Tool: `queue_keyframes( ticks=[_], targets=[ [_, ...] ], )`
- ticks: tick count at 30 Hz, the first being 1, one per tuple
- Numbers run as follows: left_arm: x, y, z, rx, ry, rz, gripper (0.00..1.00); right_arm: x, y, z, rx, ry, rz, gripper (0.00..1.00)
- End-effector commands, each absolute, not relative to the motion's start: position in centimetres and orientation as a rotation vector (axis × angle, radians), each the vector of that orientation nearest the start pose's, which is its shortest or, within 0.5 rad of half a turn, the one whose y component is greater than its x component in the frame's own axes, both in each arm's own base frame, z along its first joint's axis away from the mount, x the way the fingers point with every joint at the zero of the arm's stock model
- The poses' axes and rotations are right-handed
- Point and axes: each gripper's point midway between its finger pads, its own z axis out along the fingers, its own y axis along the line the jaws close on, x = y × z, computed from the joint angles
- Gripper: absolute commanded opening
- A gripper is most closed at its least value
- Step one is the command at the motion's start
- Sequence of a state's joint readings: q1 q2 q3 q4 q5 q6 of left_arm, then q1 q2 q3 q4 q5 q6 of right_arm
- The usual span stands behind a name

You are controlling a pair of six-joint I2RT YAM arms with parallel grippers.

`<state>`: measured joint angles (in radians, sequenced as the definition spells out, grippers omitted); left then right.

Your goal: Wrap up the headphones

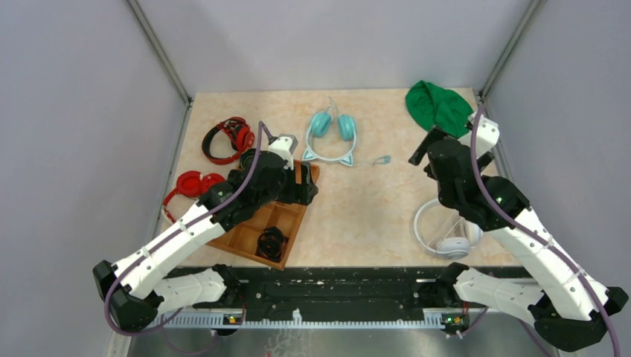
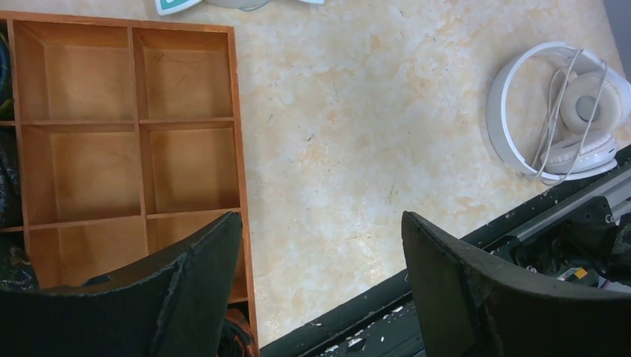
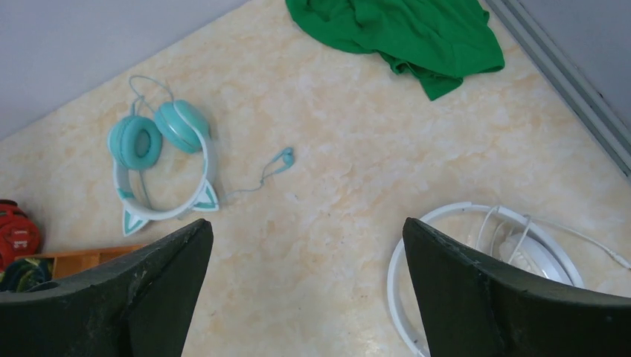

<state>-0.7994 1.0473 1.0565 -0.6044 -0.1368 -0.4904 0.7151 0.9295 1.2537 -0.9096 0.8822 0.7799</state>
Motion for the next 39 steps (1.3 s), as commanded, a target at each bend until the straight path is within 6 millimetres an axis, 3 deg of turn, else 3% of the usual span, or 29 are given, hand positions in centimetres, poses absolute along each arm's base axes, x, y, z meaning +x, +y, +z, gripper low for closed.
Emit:
queue_keyframes(
  ticks=[1,11,15,20,23,25,28,31,35,36,39],
  targets=[
    [23.1,-23.4,25.0,0.258,2.136,-0.642,0.84,25.4,6.9,31.2,0.505,1.865,0.055,0.99],
    [23.0,-24.7,24.8,0.329,2.141,-0.69,0.86,25.8,8.6,29.6,0.39,1.886,0.113,0.99],
    [18.6,-29.1,24.7,0.696,2.108,-0.959,0.85,26.1,10.9,28.0,0.236,1.946,0.17,0.99],
    [13.2,-31.8,19.1,0.99,2.245,-0.936,0.9,26.3,13.8,24.4,0.143,2.059,0.249,0.99],
    [11.3,-32.6,17.3,1.025,2.333,-1.019,0.91,27.4,14.3,22.1,0.156,2.151,0.277,0.99],
    [11.1,-32.8,16.9,1.004,2.344,-1.041,0.91,28.7,14.8,20.6,0.132,2.212,0.317,0.99],
    [12.4,-32.6,17.6,0.92,2.318,-0.985,0.93,31.5,16.2,19.2,0.071,2.263,0.393,0.99],
    [14.7,-31.6,18.8,0.731,2.313,-0.881,0.98,35.3,17.2,17.9,0.072,2.302,0.336,0.99],
    [15.5,-31.3,20.9,0.633,2.29,-0.898,0.99,40.7,19.6,16.3,0.08,2.364,0.28,0.99],
    [15.9,-31.0,21.3,0.593,2.283,-0.886,0.99,42.0,20.2,15.1,0.08,2.392,0.264,0.99],
    [17.5,-29.7,22.9,0.434,2.239,-0.841,0.99,45.7,21.8,13.5,0.084,2.403,0.246,0.98]
  ],
)
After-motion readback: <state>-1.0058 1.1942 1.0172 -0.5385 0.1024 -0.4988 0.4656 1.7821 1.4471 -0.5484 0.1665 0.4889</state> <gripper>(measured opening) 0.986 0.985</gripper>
